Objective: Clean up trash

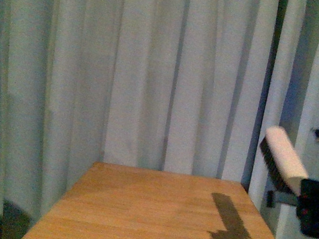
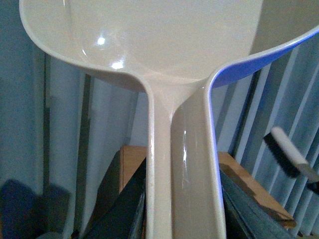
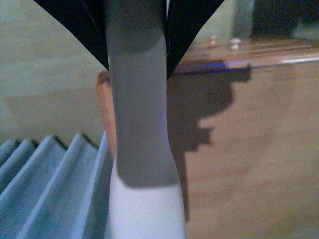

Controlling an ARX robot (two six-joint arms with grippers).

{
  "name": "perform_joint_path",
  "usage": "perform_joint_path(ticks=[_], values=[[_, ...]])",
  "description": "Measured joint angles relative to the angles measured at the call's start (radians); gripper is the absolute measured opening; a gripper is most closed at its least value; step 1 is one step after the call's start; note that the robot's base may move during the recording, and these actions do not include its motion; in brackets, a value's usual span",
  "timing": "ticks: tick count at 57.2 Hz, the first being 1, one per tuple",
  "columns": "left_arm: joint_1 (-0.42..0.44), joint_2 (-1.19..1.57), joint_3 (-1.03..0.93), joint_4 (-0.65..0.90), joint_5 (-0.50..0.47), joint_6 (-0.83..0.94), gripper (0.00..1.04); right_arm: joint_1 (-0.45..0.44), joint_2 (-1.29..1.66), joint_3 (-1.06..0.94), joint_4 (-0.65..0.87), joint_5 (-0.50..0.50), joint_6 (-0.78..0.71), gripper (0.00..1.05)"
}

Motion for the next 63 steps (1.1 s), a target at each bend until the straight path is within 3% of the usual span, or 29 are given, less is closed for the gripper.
perform_joint_path(ticks=[7, 22, 40, 63], values=[[0.0, 0.0, 0.0, 0.0, 0.0, 0.0, 0.28, -0.016, -0.206, -0.134, 0.113, 0.021, -0.127, 0.2], [0.0, 0.0, 0.0, 0.0, 0.0, 0.0, 0.28, -0.058, -0.615, -0.35, 0.126, 0.086, -0.246, 0.2], [0.0, 0.0, 0.0, 0.0, 0.0, 0.0, 0.28, 0.042, -1.027, -0.497, 0.033, 0.192, -0.278, 0.2], [0.0, 0.0, 0.0, 0.0, 0.0, 0.0, 0.28, 0.052, -1.106, -0.57, 0.045, 0.249, -0.264, 0.2]])
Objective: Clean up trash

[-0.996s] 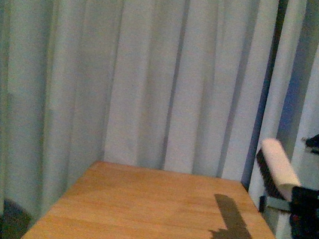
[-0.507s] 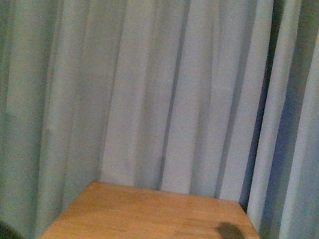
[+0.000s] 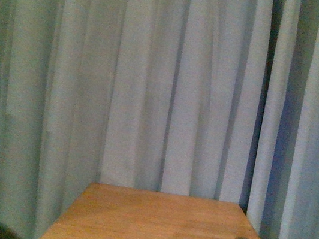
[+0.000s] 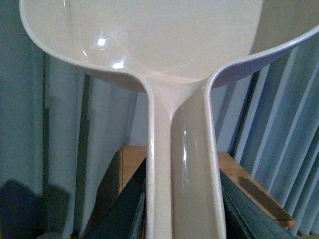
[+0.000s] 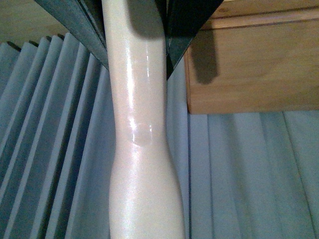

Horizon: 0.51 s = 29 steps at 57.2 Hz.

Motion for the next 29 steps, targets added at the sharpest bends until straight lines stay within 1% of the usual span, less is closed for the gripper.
perform_joint_path(ticks=[5, 29], values=[[0.0, 0.0, 0.0, 0.0, 0.0, 0.0, 0.28, 0.002, 0.004, 0.0, 0.0, 0.026, 0.0, 0.2], [0.0, 0.0, 0.0, 0.0, 0.009, 0.0, 0.28, 0.003, 0.003, 0.0, 0.0, 0.038, 0.0, 0.2]])
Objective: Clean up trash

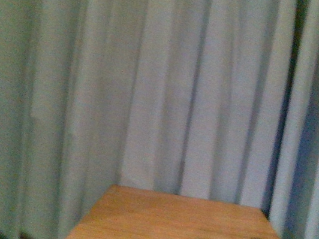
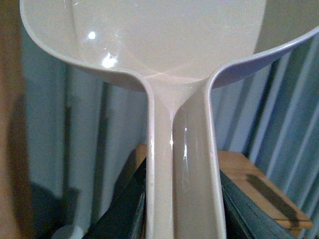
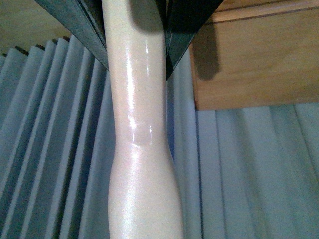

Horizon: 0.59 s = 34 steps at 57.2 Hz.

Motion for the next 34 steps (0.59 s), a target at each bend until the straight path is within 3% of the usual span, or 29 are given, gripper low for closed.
perform_joint_path(ticks=[34], values=[[0.001, -0.005, -0.002, 0.005, -0.01, -0.004, 0.27, 0.004, 0.004, 0.0, 0.0, -0.011, 0.0, 0.2]])
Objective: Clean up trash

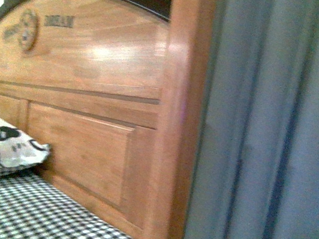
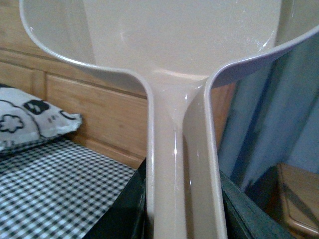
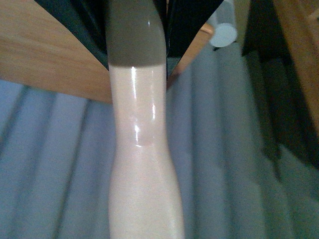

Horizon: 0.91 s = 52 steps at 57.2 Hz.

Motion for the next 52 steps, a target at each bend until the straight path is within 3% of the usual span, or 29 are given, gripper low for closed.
perform_joint_path(ticks=[52], values=[[0.004, -0.002, -0.001, 0.001, 0.001, -0.003, 0.27, 0.001, 0.006, 0.0, 0.0, 0.0, 0.0, 0.2]])
